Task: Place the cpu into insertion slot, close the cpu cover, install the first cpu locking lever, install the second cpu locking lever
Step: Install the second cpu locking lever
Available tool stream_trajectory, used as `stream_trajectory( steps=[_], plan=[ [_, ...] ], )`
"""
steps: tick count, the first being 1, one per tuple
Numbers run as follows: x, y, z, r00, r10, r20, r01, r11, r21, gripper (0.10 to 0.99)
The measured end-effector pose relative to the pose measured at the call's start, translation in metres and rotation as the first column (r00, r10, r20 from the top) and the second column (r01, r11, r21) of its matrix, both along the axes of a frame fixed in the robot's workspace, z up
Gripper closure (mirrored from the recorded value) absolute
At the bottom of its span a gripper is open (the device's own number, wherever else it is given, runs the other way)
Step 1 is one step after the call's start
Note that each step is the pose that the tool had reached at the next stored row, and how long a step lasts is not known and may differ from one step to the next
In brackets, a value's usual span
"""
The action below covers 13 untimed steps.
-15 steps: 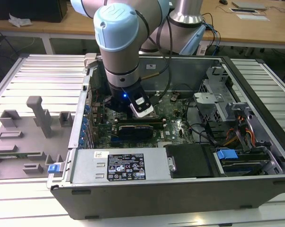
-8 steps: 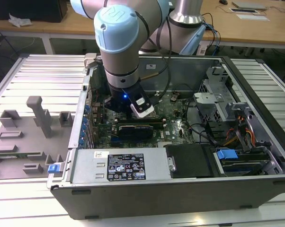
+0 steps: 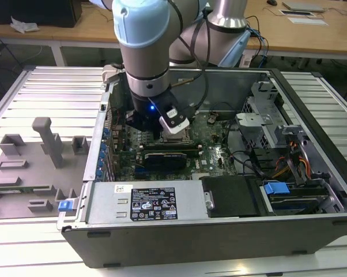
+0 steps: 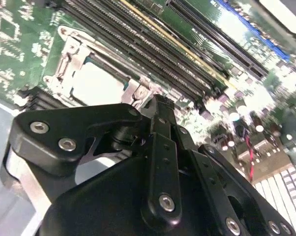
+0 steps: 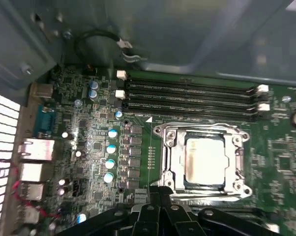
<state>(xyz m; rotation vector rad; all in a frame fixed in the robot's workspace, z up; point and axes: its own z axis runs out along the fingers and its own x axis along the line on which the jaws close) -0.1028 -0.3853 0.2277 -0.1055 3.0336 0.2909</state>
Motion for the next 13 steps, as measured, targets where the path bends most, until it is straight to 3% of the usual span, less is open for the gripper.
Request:
stream_trajectory(
  steps=[1,2,3,7,9,11,13],
  plan=[
    [0.0003,0.0001,0.0017,1.0,0.0,-0.0003,0.0,1.0,-0.009,0.98],
    [0.0021,0.0,0.0032,1.0,-0.001,-0.0043,0.001,0.9995,-0.031,0.98],
    [0.005,0.0,0.0032,1.0,-0.003,-0.0062,0.003,0.9993,-0.036,0.98],
    [0.0237,0.0,0.0032,1.0,-0.005,-0.008,0.004,0.9993,-0.037,0.98],
    [0.0381,0.0003,0.0031,0.9999,-0.005,-0.0094,0.005,0.9993,-0.037,0.98],
    [0.0434,0.0019,0.0032,0.9999,-0.006,-0.0102,0.005,0.9992,-0.04,0.98],
    [0.0487,0.0084,0.0032,0.9999,-0.006,-0.0113,0.006,0.9986,-0.052,0.98]
  ],
)
